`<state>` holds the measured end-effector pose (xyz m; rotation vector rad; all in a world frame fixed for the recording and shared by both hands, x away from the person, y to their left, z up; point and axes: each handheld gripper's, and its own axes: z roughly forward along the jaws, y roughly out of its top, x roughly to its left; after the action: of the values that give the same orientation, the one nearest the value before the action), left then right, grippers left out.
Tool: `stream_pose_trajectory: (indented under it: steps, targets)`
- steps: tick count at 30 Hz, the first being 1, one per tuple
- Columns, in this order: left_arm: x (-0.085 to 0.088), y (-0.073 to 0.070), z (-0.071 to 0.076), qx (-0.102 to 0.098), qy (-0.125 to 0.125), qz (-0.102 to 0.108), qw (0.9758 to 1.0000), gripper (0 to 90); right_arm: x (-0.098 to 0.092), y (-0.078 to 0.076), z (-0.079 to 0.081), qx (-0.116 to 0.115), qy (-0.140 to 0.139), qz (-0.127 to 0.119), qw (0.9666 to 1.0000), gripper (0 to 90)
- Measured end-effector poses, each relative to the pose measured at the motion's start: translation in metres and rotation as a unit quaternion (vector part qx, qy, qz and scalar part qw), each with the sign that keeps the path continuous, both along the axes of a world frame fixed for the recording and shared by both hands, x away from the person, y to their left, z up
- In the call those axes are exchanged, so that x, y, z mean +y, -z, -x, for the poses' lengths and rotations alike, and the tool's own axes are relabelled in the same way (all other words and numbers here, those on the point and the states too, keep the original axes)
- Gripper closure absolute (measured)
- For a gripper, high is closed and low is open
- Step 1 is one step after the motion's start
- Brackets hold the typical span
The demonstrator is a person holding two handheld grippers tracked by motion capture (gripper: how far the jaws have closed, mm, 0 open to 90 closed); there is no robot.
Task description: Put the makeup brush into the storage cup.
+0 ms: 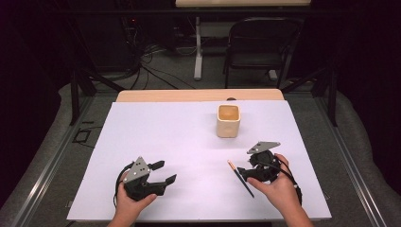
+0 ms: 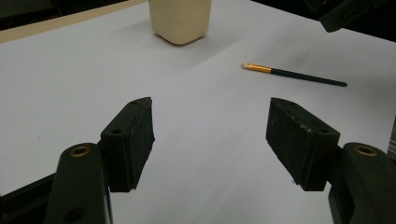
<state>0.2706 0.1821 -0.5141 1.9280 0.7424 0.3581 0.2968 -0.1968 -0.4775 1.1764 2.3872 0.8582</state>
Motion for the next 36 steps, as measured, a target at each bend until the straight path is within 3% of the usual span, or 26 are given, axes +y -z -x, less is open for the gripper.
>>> stream_pose_trajectory:
  steps: [18, 28, 36]
  targets:
    - [0.000, 0.002, -0.002, 0.008, 0.000, -0.003, 1.0000, 33.1, 0.004, -0.009, -0.018, 0.046, 0.011, 0.039, 0.9981, 35.5]
    - [-0.001, 0.003, -0.002, 0.009, 0.000, -0.005, 0.9999, 33.1, 0.010, -0.007, -0.024, 0.099, 0.019, 0.047, 0.9938, 39.2]
    - [-0.001, 0.003, -0.002, 0.010, 0.000, -0.004, 0.9999, 33.1, 0.014, -0.006, -0.029, 0.118, 0.023, 0.059, 0.9910, 44.5]
